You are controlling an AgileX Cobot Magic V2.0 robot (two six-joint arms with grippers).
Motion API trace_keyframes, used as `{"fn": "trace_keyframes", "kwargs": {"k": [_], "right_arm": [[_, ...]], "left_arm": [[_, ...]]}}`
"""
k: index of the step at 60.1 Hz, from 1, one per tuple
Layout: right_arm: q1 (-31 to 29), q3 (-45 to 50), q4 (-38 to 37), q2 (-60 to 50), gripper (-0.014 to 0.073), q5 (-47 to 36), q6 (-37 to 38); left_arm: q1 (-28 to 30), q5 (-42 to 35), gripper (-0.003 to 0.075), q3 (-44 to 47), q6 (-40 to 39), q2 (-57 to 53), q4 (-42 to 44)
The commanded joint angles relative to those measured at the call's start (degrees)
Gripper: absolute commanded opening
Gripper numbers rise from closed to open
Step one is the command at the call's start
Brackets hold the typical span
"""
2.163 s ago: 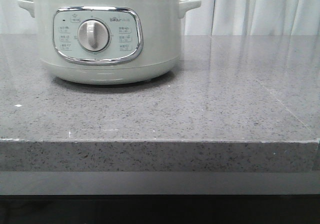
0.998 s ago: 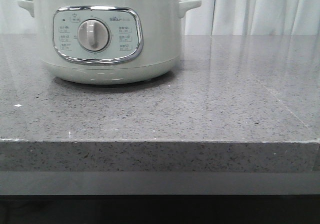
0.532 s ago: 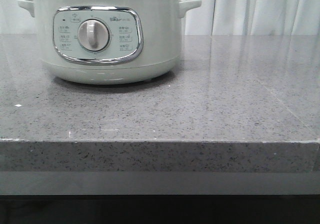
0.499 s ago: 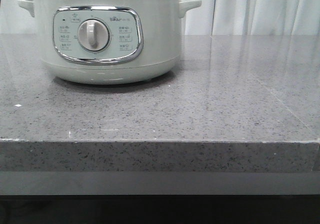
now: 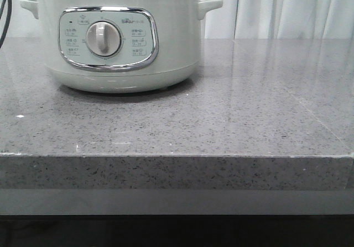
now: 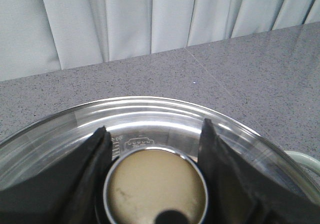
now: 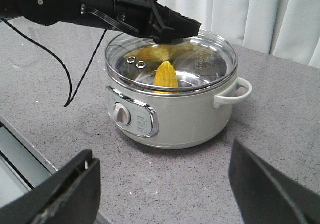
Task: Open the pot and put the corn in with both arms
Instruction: 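Lower the glass lid back onto the pot with the left gripper, then release the lid knob and raise the left gripper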
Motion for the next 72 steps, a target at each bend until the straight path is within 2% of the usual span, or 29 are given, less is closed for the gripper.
{"fn": "trace_keyframes", "kwargs": {"k": [1, 21, 28, 33, 37, 50, 56, 63, 72], "right_arm": [[-0.12, -1.4, 0.41, -0.17, 0.0552, -4.61, -0.11], [-0.12, -1.4, 0.41, -0.17, 0.0552, -4.61, -0.11], [-0.12, -1.4, 0.41, -0.17, 0.0552, -4.61, -0.11], [-0.12, -1.4, 0.41, -0.17, 0.0552, -4.61, -0.11], [-0.12, -1.4, 0.41, -0.17, 0.0552, -4.61, -0.11], [-0.12, -1.4, 0.41, -0.17, 0.0552, -4.61, -0.11], [-0.12, -1.4, 0.41, -0.17, 0.0552, -4.61, -0.11], [-0.12, -1.4, 0.41, -0.17, 0.0552, -4.61, -0.11], [-0.12, -1.4, 0.41, -0.17, 0.0552, -4.61, -0.11]], "left_arm": [[-0.35, -7.16, 0.0188, -2.85, -0.05, -2.64, -0.74], [-0.35, -3.34, 0.0197, -2.85, -0.05, -2.46, -1.59], [-0.35, -2.13, 0.027, -2.85, -0.05, -2.46, -1.59], [-0.35, -2.13, 0.037, -2.85, -0.05, -2.46, -1.59], [-0.35, -2.13, 0.0423, -2.85, -0.05, -2.46, -1.59], [-0.35, -0.71, 0.043, -2.85, -0.05, -5.57, -1.06], [-0.35, 2.64, 0.043, -2.85, -0.05, -9.09, 0.18], [-0.35, 10.34, 0.0429, -2.85, -0.05, -14.98, 3.57], [-0.35, 20.58, 0.0429, -2.47, -0.05, -23.37, 3.74]]}}
